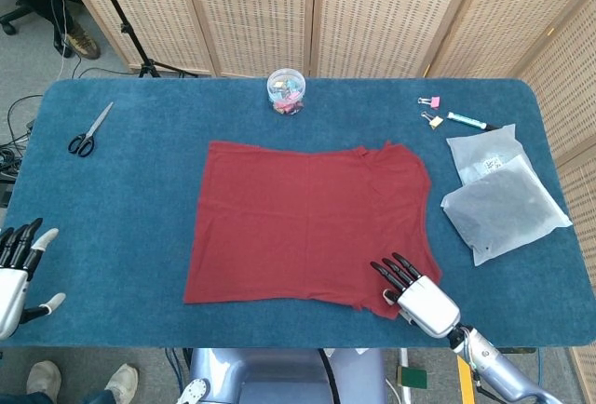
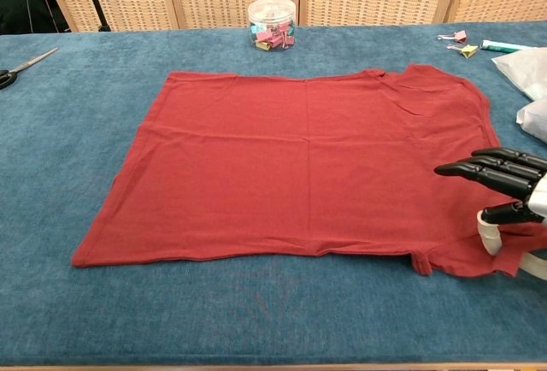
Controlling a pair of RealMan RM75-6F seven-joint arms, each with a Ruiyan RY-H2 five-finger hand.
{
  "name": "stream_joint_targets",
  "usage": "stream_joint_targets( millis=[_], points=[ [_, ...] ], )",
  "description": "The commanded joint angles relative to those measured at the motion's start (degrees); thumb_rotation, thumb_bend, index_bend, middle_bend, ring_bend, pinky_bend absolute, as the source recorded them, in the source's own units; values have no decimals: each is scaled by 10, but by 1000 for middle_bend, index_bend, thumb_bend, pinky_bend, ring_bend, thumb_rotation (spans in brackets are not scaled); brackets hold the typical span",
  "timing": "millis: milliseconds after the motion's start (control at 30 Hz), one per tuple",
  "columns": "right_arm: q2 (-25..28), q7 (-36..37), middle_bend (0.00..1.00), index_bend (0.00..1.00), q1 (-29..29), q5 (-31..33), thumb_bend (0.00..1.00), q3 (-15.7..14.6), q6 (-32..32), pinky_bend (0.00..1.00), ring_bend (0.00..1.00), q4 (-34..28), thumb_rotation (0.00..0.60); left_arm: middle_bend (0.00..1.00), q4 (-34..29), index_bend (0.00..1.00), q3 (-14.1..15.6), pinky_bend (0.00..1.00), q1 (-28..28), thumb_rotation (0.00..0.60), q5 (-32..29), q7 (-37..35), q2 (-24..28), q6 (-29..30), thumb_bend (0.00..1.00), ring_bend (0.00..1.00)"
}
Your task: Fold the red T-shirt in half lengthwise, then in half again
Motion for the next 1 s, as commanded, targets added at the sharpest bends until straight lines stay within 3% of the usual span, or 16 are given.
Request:
stream_joint_targets(
  millis=[33, 233, 367, 733, 1000],
  points=[
    [-3, 12, 40, 583, 1, 4, 557, -1, 3, 0, 0, 2, 600, 0, 15, 10, 14, 0, -11, 600, 24, -29, -7, -15, 1, 0],
    [-2, 28, 40, 588, 2, 9, 569, -3, 7, 0, 0, 1, 600, 0, 76, 250, 32, 0, -46, 600, 73, -84, -47, -51, 77, 0],
    [1, 41, 40, 592, 2, 12, 569, -6, 10, 0, 0, -4, 600, 0, 140, 362, 31, 0, -69, 600, 99, -98, -104, -58, 111, 0],
    [6, 48, 40, 595, 3, 22, 573, -7, 9, 0, 0, -7, 600, 0, 249, 413, 33, 0, -120, 600, 123, -161, -205, -78, 120, 0],
    [9, 54, 40, 595, 4, 26, 606, -8, 10, 0, 0, -9, 600, 0, 340, 463, 45, 0, -152, 600, 144, -245, -267, -68, 120, 0]
  ],
)
